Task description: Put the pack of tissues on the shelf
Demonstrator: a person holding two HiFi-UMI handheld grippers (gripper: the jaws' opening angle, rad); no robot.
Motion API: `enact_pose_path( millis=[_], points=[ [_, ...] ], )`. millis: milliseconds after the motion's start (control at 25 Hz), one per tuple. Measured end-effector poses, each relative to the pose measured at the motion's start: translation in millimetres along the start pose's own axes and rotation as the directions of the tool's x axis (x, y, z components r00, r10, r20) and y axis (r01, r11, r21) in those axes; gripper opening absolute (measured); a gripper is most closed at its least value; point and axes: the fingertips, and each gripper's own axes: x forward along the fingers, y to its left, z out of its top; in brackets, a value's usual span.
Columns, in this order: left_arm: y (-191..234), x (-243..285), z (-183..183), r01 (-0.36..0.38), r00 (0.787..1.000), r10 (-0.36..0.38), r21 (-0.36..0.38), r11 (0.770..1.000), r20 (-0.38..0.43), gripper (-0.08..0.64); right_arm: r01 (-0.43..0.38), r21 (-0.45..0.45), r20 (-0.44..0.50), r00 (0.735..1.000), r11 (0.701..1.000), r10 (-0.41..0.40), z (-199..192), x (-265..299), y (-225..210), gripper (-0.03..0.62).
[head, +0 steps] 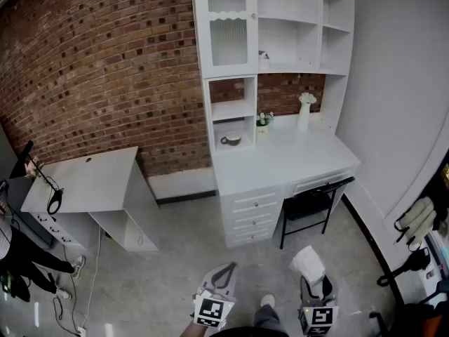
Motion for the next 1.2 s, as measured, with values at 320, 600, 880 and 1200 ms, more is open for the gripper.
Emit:
enact_pose_path(
  millis=[320, 600, 880, 1200],
  points=[
    [-4, 14, 2, 0.003, 1.0, -0.003, 0.003, 1.0, -0.002, 0.011, 0.003, -0.005, 0.005, 1.0, 1.0, -0.003, 3, 8, -14, 0.227],
    [-10, 24, 2, 0.002, 1.0, -0.002, 0.004, 1.0, -0.004, 0.011, 0.013, 0.006, -0.001, 1.0, 1.0, -0.013, -2, 12, -26, 0.23],
    [-15, 40, -2, 0.009, 1.0, -0.009, 0.003, 1.0, -0.016, 0.011, 0.02, -0.001, -0.001, 1.0, 1.0, -0.02, -6, 21, -41, 0.23],
    [-16, 78, 2, 0.016, 1.0, -0.016, 0.009, 1.0, -0.015, 0.011, 0.013, 0.001, 0.0, 1.0, 1.0, -0.013, -1, 50, -62, 0.23]
  ],
)
